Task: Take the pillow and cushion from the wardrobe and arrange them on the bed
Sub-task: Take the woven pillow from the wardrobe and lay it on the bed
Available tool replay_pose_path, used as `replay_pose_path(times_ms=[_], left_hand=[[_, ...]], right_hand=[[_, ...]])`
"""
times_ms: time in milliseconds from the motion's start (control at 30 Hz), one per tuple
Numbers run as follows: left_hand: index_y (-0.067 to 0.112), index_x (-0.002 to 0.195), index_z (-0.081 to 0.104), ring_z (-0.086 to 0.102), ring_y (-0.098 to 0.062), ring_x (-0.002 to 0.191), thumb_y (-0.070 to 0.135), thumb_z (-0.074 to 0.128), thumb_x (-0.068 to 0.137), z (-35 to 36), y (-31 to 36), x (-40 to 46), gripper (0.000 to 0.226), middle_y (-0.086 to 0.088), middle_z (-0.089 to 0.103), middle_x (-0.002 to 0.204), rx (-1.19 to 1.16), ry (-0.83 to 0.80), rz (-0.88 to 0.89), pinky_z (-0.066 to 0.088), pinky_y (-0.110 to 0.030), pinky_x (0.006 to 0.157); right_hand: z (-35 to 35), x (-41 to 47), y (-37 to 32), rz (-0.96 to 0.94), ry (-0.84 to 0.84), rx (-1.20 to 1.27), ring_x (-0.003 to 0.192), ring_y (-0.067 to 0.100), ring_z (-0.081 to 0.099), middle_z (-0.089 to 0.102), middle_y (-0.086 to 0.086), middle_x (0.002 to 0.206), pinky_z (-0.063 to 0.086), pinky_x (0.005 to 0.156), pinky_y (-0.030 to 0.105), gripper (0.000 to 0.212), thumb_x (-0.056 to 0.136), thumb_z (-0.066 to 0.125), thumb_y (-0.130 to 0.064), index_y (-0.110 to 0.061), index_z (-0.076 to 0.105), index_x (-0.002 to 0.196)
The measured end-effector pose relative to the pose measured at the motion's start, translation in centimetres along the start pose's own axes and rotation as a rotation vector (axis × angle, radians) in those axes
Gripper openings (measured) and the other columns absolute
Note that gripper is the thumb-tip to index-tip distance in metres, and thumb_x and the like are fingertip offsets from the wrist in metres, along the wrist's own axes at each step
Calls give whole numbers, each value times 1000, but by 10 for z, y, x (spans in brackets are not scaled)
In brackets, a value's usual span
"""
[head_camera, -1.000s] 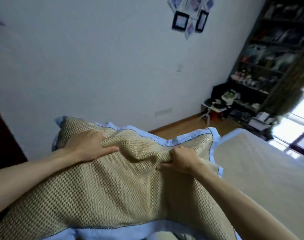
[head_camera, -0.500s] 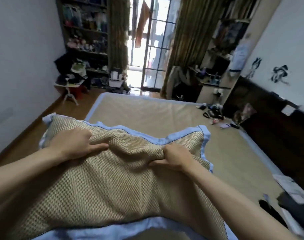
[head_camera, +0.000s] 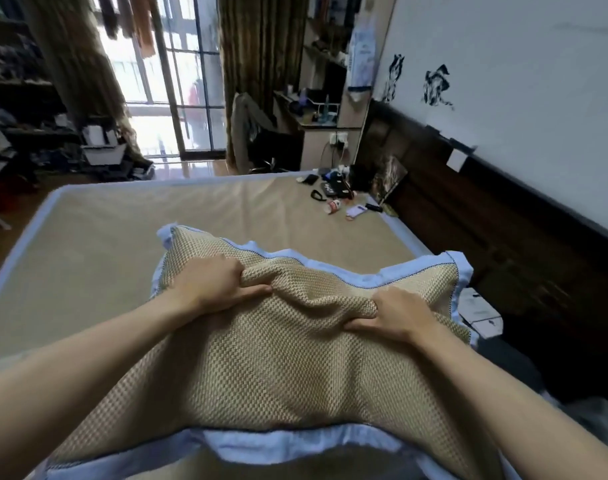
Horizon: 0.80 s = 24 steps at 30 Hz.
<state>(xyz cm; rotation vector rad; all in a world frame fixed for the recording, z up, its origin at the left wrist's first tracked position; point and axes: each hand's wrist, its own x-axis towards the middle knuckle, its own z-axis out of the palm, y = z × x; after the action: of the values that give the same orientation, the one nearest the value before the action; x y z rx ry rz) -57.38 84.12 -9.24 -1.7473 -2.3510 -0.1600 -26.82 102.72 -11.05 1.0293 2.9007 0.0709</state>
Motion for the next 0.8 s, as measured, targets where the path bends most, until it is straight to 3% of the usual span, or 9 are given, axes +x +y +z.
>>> replay_pose_path(times_ms=[167,367,467,700,800], left_hand=[[18,52,50,50,-10,43,103,23,65,12,32,81,91,8,51,46,-49,14,84,38,-27,47],[17,55,52,51,-10,49,102,31,65,37,56,160,87,9,53,51,-79,-36,164,34,-29,48],[19,59,54,54,-10,53,102,30,64,62,63,211,87,8,56,56,-95,-89,225,39,-30,51],[22,57,55,51,-5,52,107,23,58,137,87,365,91,12,56,55,-158,-103,424,39,-30,50],[21,56,53,53,-6,51,107,24,57,152,89,415,90,11,56,53,-196,-156,450,44,-30,51]], right_hand=[[1,15,68,67,11,7,67,15,58,63,-6,74,50,63,33,85,60,30,-107,-26,54,68],[8,35,113,156,-34,8,81,23,67,71,-1,90,55,71,39,92,60,34,-107,-23,64,83],[15,45,129,250,-45,25,83,23,66,69,-2,90,55,72,39,93,59,34,-107,-22,63,85],[21,97,174,513,-122,28,67,17,51,45,-11,70,44,61,35,87,59,35,-107,-23,50,74],[11,128,186,578,-151,17,67,16,55,48,-10,68,47,63,36,84,61,35,-106,-23,44,68]])
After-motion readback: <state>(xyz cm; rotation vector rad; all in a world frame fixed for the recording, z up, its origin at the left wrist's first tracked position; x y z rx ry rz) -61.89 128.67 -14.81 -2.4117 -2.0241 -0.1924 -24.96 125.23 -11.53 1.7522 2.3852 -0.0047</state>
